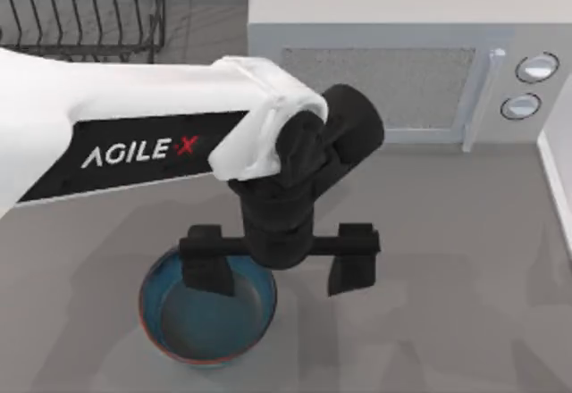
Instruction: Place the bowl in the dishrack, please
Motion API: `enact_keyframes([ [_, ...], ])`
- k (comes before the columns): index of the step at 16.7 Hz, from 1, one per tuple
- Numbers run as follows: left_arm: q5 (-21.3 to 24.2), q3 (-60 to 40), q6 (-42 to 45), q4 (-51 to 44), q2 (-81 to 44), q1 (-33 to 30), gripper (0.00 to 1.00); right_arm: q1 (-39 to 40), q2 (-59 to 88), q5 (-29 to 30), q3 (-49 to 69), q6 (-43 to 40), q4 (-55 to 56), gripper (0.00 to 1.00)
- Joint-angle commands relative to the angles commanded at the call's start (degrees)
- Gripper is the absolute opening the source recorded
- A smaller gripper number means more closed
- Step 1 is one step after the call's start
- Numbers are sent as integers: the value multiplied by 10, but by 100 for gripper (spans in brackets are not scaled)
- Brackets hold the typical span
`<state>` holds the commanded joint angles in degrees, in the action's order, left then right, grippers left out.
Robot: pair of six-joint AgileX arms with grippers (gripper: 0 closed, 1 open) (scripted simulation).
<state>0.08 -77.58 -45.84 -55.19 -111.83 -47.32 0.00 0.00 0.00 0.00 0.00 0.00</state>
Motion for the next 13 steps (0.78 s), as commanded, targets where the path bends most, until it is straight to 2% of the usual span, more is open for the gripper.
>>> enact_keyframes([
  [3,0,40,0,53,-17,-1,100,0,0,0,0,0,0,100],
  [8,0,45,0,59,-19,0,100,0,0,0,0,0,0,100],
  [13,0,45,0,59,-19,0,62,0,0,0,0,0,0,100],
])
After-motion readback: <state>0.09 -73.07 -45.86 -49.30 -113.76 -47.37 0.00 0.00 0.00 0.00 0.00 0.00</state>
